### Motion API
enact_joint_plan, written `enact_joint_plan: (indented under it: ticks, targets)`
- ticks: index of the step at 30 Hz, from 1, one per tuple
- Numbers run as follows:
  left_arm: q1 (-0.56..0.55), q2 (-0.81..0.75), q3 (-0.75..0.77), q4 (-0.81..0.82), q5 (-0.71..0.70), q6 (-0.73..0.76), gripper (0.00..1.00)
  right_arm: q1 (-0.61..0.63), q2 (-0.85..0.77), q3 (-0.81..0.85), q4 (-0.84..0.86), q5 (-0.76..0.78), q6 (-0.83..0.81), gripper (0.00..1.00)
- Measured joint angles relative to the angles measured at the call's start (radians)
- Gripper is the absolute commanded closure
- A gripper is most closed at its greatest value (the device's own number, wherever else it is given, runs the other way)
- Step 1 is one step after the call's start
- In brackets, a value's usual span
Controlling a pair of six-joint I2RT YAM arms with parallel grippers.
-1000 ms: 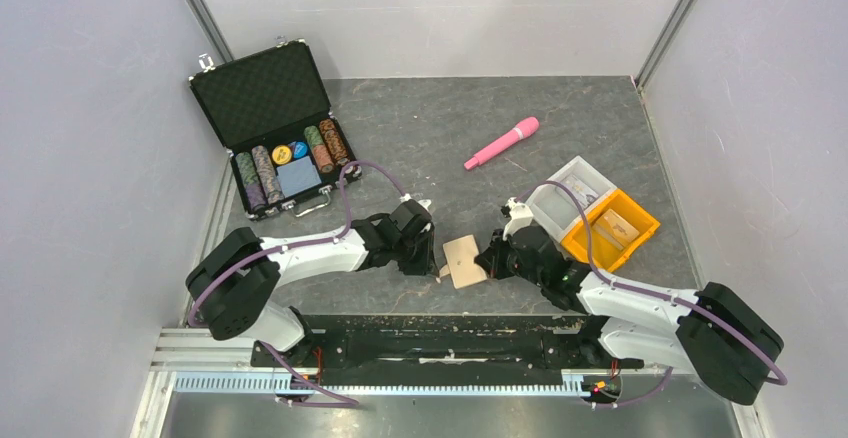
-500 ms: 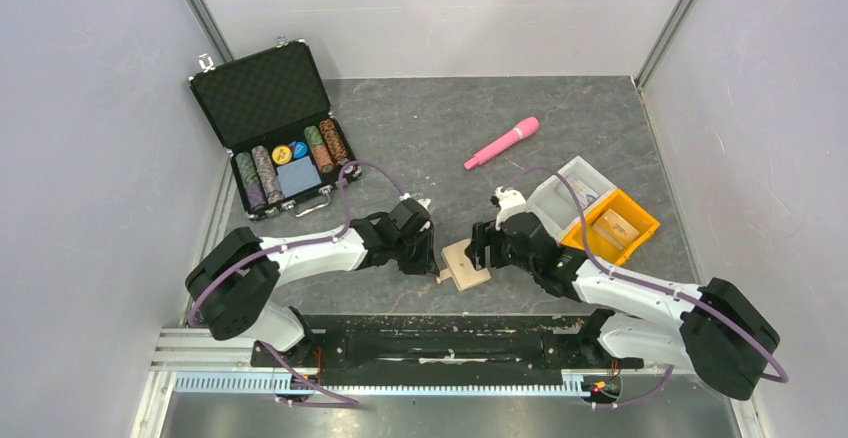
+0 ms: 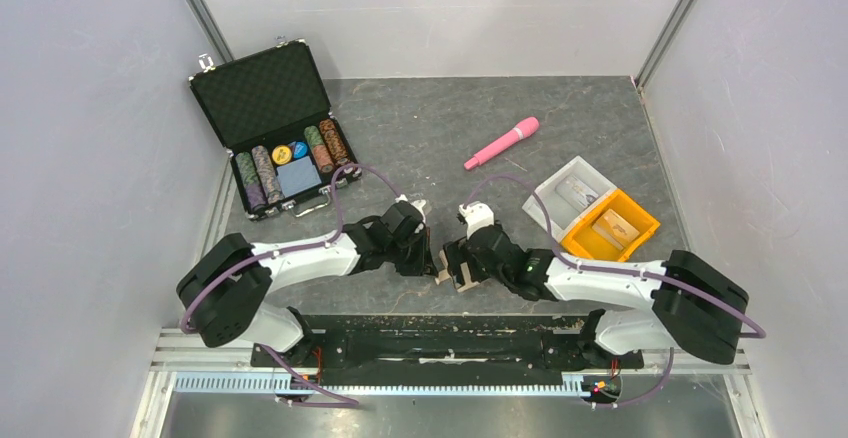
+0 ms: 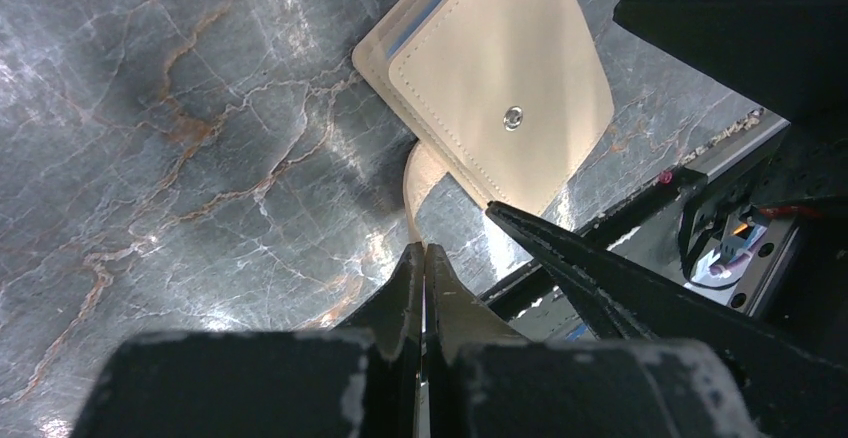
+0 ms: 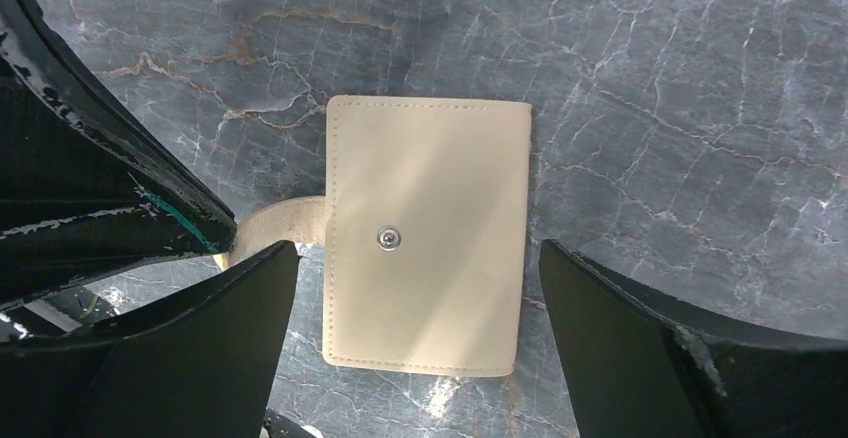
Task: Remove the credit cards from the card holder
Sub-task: Open the card holder at the center of the board.
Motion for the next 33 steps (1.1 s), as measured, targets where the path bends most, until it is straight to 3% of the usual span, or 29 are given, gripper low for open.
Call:
enact_joint_plan:
  ticks: [14,24,33]
  targets:
    - [0.001,-0.028,-0.026,0.025,0.010,0.000,0.98,0.092,0.093,0.040,-0.063,0.138,0.029,0.05]
    - [0.001,-0.029,-0.026,0.004,-0.003,0.000,0.98,0.108,0.090,0.072,-0.110,0.224,0.029,0.18]
    - [0.001,-0.029,-0.026,-0.013,-0.026,0.000,0.98,0.109,0.006,0.078,-0.164,0.284,0.028,0.21]
